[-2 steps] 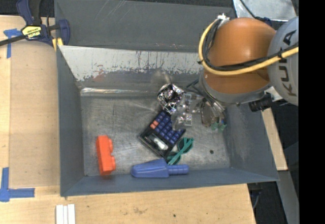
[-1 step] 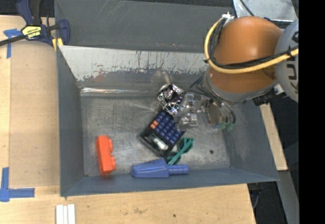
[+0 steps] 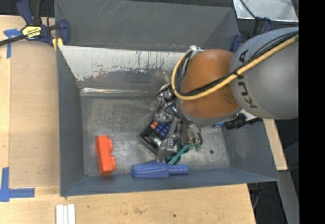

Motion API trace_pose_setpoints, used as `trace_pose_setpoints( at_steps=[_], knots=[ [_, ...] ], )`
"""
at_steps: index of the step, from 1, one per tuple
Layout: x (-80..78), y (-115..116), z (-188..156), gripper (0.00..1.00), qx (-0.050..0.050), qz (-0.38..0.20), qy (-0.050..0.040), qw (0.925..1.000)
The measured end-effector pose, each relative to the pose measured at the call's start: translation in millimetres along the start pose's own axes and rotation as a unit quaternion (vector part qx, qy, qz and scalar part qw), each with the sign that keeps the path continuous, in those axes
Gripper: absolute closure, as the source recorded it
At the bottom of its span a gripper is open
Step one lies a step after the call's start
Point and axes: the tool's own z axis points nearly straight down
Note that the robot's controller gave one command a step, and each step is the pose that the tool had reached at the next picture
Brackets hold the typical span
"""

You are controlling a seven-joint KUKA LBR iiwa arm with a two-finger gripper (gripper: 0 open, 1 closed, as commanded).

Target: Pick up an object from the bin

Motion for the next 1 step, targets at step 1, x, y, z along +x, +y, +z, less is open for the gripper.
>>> trace_pose_setpoints(
  at_steps=[1],
  knots=[
    [-1.9, -1.1, -2.8, 0.0, 0.0, 0.001, -0.0032, 1.0]
  ],
)
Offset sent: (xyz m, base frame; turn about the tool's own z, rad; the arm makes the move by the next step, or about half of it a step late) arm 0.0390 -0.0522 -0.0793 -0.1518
